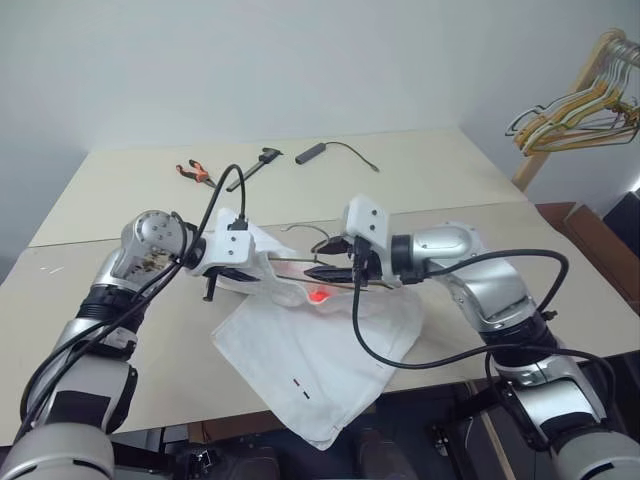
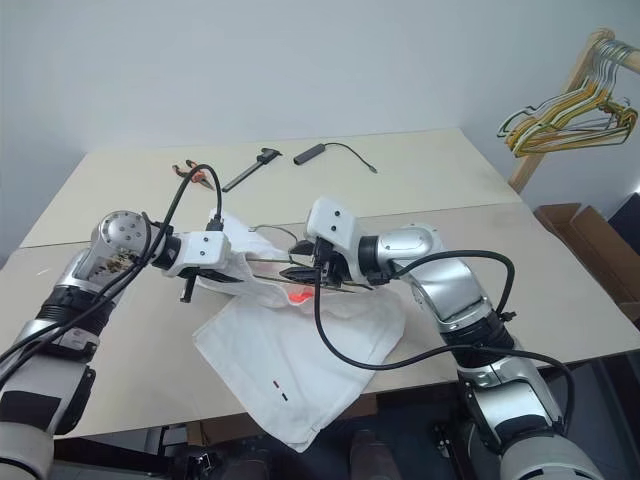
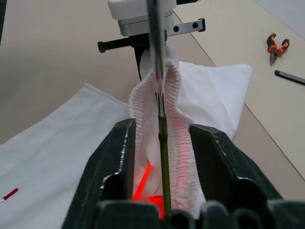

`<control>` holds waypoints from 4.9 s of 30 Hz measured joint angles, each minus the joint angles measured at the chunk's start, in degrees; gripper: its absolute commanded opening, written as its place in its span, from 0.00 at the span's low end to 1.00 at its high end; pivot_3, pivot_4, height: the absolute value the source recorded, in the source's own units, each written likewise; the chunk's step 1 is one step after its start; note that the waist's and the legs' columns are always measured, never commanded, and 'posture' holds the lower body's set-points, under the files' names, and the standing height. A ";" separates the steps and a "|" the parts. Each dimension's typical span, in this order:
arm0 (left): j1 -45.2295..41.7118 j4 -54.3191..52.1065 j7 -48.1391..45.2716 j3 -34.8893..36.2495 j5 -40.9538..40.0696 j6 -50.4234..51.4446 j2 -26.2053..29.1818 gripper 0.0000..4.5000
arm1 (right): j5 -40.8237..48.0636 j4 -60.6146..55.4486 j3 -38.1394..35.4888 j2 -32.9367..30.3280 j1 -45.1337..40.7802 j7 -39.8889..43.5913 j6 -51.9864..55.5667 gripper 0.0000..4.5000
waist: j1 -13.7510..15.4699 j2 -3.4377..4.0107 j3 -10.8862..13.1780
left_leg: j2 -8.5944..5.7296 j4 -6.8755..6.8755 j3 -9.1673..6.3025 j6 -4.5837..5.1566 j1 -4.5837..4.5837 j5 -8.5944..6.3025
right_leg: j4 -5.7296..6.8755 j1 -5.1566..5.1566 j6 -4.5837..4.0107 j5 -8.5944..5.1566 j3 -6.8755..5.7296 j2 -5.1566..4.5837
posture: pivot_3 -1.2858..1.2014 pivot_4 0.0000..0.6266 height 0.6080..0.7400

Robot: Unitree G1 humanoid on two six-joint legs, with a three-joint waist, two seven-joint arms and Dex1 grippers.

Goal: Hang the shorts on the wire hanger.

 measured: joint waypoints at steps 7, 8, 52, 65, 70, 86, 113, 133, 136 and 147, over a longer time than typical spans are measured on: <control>0.36 -0.69 -0.11 0.01 -0.08 -0.32 0.52 0.00 | -0.69 0.77 0.12 0.67 0.01 0.54 -1.24 0.00 | -0.11 0.00 -0.01 | 0.00 0.00 0.01 0.00 0.07 0.00 | -0.01 0.01 0.00 0.00 0.01 0.02 | 0.50 0.04 1.00; 0.43 -0.68 -0.18 0.08 -0.17 -0.51 0.70 0.00 | -0.95 1.07 0.11 0.95 0.03 0.51 -1.68 0.00 | -0.15 0.01 -0.01 | 0.00 0.00 0.01 0.00 0.07 0.00 | 0.00 0.01 0.00 0.00 0.01 0.02 | 0.50 0.04 1.00; -2.74 13.08 -4.55 6.71 -6.22 -9.48 3.59 0.01 | -2.22 2.80 -3.33 -1.49 2.03 5.54 -8.77 0.00 | -0.06 0.00 -0.01 | 0.00 0.00 0.00 0.00 0.06 0.00 | 0.00 0.02 -0.01 0.00 0.00 0.01 | 0.50 0.06 1.00; -3.18 13.08 -5.17 6.78 -6.31 -9.38 5.00 0.01 | -4.68 3.61 -2.81 -3.45 3.18 5.53 -10.18 0.00 | 0.00 0.00 0.00 | 0.00 0.00 0.00 0.00 0.06 0.00 | 0.00 0.02 -0.01 -0.01 0.00 0.01 | 0.50 0.07 1.00; -3.18 13.07 -5.27 6.84 -6.44 -9.35 5.33 0.01 | -4.66 3.61 -2.83 -4.65 4.58 5.69 -10.26 0.00 | 0.03 0.00 0.00 | 0.00 0.00 0.00 0.00 0.04 0.00 | 0.00 0.02 -0.01 -0.01 0.00 0.01 | 0.51 0.07 1.00; -3.24 12.88 -5.08 7.63 -6.77 -8.15 5.59 0.01 | -4.88 5.54 -6.46 1.23 11.32 0.53 -19.22 0.00 | 0.07 0.00 0.00 | 0.00 0.00 0.02 0.00 0.09 0.00 | -0.01 0.05 0.00 -0.01 0.02 0.02 | 0.51 0.06 1.00; 0.21 9.02 -3.05 8.48 -6.73 -7.09 4.50 0.01 | -1.25 2.57 -6.23 -7.20 4.56 9.38 -9.69 0.00 | 0.20 -0.01 -0.01 | 0.00 0.00 0.02 0.00 0.07 0.00 | -0.01 0.05 0.00 -0.01 0.01 0.00 | 0.50 0.05 1.00; 3.38 3.76 -8.22 8.35 -7.92 -4.54 6.29 0.38 | -2.70 4.11 -4.08 -6.49 0.11 7.81 -3.21 0.00 | -0.03 0.00 -0.01 | 0.01 -0.01 0.03 0.00 0.06 0.00 | 0.00 0.01 -0.01 0.00 0.02 0.01 | 0.50 0.05 1.00; 5.27 1.40 -9.06 8.35 -8.85 -3.92 6.56 0.56 | -2.11 4.12 -4.58 -6.41 -0.29 7.52 -2.33 0.00 | 0.04 -0.01 -0.01 | 0.01 0.00 0.01 0.00 0.06 0.00 | 0.00 0.01 -0.01 0.00 0.01 0.01 | 0.50 0.05 1.00; -0.07 -5.65 -11.03 15.53 -20.58 5.02 8.08 1.00 | 0.78 4.37 -7.90 -8.65 -8.03 8.52 1.66 0.00 | 0.25 0.00 -0.01 | 0.01 0.07 -0.03 0.00 -0.05 0.00 | -0.02 -0.04 0.00 -0.01 -0.07 -0.02 | 0.50 0.05 1.00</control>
